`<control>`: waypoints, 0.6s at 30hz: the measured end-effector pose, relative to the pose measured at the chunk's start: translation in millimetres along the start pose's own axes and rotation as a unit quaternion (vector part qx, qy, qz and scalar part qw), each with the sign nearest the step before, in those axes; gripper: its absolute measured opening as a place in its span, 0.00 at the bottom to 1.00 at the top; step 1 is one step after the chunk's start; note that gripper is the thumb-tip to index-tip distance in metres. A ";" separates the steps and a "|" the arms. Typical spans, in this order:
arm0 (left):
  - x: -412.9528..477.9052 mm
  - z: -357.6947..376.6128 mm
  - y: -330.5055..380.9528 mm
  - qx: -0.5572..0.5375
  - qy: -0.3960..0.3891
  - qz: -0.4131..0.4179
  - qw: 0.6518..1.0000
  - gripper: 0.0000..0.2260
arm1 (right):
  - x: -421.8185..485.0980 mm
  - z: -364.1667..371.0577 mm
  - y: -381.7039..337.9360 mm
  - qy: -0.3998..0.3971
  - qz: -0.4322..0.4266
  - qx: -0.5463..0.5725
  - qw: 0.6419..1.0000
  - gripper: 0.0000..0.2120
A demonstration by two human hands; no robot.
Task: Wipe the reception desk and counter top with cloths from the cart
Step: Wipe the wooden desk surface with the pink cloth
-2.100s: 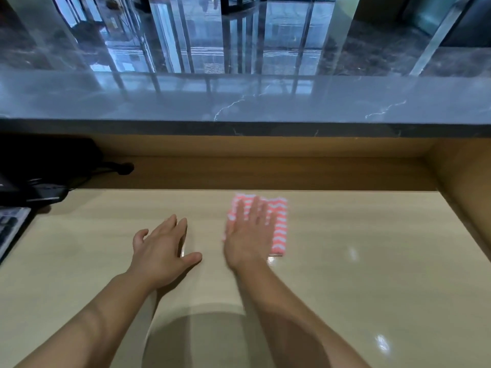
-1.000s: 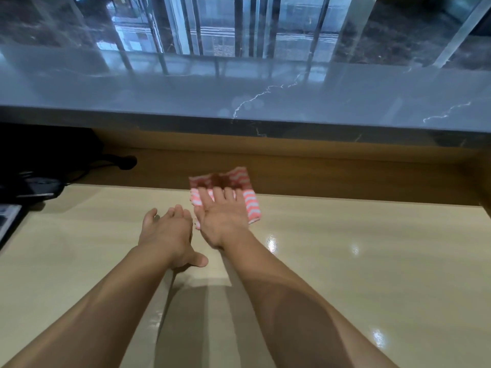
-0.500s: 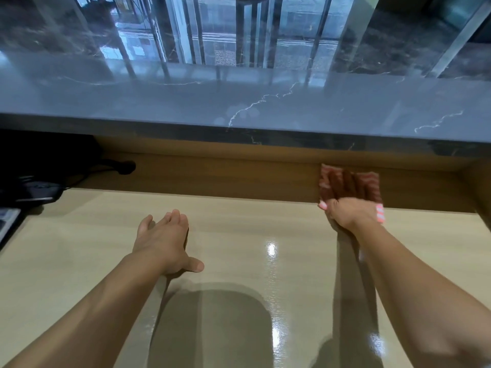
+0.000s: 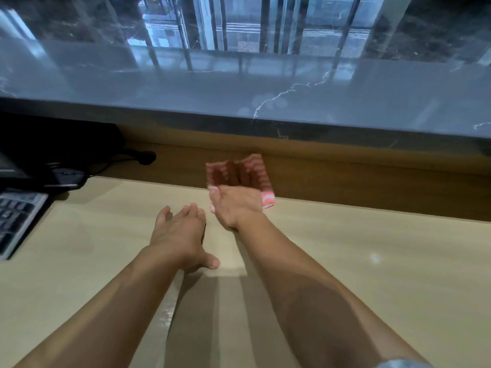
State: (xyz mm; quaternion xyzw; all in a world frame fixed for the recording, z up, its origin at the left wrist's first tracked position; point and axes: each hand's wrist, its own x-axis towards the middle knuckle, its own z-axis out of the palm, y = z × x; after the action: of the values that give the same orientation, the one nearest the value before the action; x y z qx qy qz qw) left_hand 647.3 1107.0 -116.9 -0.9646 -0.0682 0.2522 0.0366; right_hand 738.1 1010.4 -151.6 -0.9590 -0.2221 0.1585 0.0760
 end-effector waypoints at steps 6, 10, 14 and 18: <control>-0.4 -2.8 0.9 0.015 -0.008 -0.002 1.000 0.47 | 0.7 -5.5 64.9 -0.012 -0.037 0.048 0.998 0.25; -0.9 -4.2 2.9 0.016 -0.009 -0.002 1.000 0.46 | -13.7 -10.3 135.5 0.035 0.059 -0.009 0.998 0.31; -2.0 0.5 -3.3 -0.005 0.012 0.011 1.000 0.49 | -47.0 -25.6 180.2 0.008 0.195 -0.025 0.980 0.27; -8.2 11.2 -15.5 -0.041 0.046 0.040 0.997 0.51 | -44.8 -22.5 185.0 -0.014 0.255 -0.026 0.967 0.27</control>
State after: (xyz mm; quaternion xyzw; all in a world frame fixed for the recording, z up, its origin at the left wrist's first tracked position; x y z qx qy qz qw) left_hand 632.9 1121.5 -121.1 -0.9778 -0.0383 0.2057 -0.0098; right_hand 781.9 823.9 -158.4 -0.9833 0.0243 0.1803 0.0048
